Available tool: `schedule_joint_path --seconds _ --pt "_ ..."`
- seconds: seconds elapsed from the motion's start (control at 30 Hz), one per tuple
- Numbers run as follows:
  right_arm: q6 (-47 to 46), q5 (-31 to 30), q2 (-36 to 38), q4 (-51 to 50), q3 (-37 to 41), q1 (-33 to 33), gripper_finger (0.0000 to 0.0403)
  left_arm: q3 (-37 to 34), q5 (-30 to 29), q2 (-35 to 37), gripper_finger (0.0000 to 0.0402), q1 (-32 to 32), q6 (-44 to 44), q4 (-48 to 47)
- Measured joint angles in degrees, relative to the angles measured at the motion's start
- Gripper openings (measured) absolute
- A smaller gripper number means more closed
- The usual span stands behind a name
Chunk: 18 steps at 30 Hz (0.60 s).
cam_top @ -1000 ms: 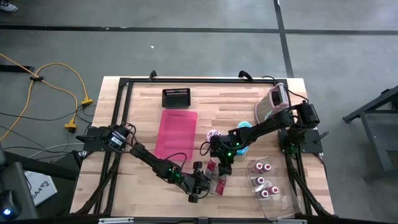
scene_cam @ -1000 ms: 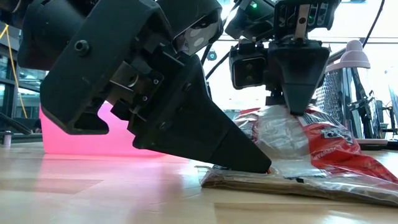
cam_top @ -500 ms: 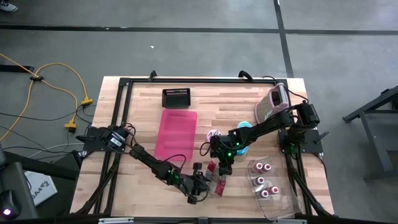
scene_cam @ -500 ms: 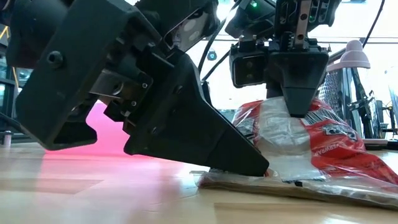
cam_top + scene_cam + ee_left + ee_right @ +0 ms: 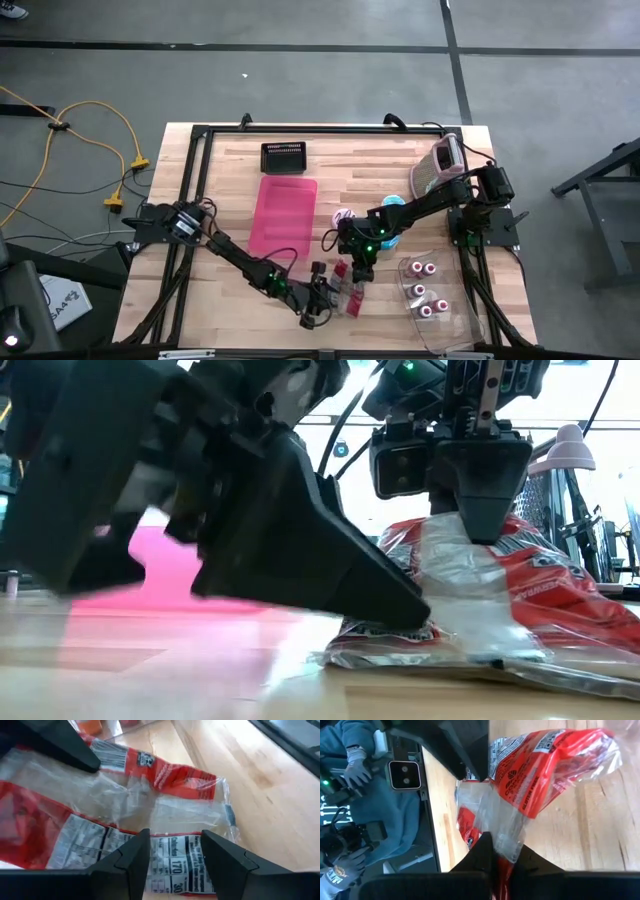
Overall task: Pick & Place Food Item
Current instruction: Put the popcorn bag into the red bin
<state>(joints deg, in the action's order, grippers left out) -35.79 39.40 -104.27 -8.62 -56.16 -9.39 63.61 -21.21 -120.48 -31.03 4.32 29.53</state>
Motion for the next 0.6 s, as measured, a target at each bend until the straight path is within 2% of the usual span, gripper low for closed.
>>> schedule_joint_path --seconds 0.4,0.6 --pt "-0.1 0.3 0.1 0.0 0.0 0.4 0.0011 0.0 -0.2 5.3 0.0169 -2.6 -4.5 0.9" --pt "-0.8 2.5 4.2 -1.1 0.1 1.5 0.0010 0.1 -3.4 6.4 0.0169 -4.1 -6.0 0.8"
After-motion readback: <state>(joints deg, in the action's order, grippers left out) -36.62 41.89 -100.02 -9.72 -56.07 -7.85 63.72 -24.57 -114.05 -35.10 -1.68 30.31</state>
